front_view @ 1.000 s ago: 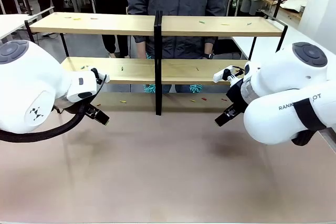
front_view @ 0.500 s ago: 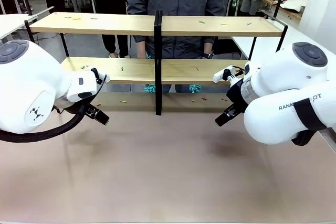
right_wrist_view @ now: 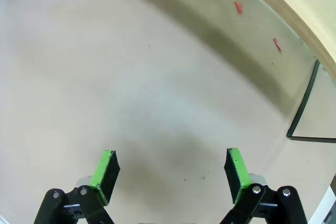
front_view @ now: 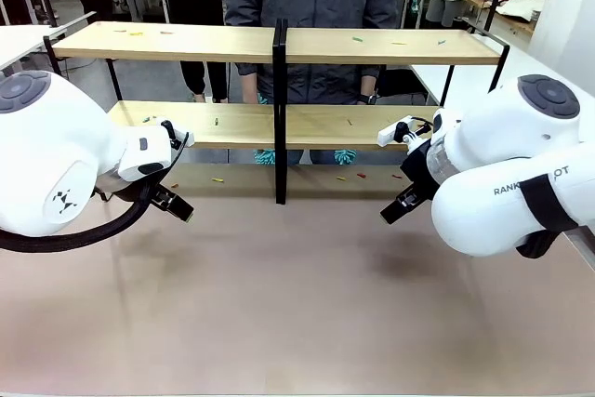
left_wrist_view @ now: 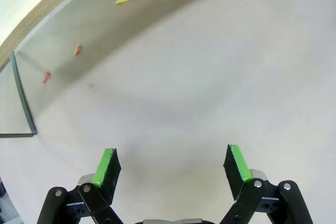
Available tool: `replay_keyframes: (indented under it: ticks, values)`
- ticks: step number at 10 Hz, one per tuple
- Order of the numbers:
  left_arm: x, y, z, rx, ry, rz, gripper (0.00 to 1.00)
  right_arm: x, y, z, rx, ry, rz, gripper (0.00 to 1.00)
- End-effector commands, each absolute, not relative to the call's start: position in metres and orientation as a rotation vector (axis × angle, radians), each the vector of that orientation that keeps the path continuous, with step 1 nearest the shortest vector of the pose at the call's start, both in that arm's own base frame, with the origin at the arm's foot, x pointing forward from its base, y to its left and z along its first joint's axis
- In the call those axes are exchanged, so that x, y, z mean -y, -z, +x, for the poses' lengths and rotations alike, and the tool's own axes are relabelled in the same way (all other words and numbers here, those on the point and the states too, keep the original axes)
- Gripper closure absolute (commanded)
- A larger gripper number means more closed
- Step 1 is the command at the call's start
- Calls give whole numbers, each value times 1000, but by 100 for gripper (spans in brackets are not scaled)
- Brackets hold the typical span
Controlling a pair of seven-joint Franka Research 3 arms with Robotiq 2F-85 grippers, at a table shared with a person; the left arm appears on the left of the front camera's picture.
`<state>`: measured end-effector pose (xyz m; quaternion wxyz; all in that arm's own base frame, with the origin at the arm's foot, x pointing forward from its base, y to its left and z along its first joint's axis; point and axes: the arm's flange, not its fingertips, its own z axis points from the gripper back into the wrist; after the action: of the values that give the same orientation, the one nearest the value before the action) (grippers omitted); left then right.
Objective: Clean the shelves.
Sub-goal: Pick up the Duster when the human hands it over.
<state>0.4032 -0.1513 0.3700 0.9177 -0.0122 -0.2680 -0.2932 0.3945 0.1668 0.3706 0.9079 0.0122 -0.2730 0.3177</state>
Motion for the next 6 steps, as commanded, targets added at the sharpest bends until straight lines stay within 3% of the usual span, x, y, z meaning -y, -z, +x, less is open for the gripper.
replay_keyframes:
  ticks: [1,3,6]
  values:
    - [151,-370,403,551,604,-25,0,-167,-371,395,564,-655,26,0]
    - [151,-370,403,551,603,-25,0,-167,-371,395,563,-656,25,0]
    - [94,-490,256,836,776,-79,0,-135,-503,310,715,-713,5,0]
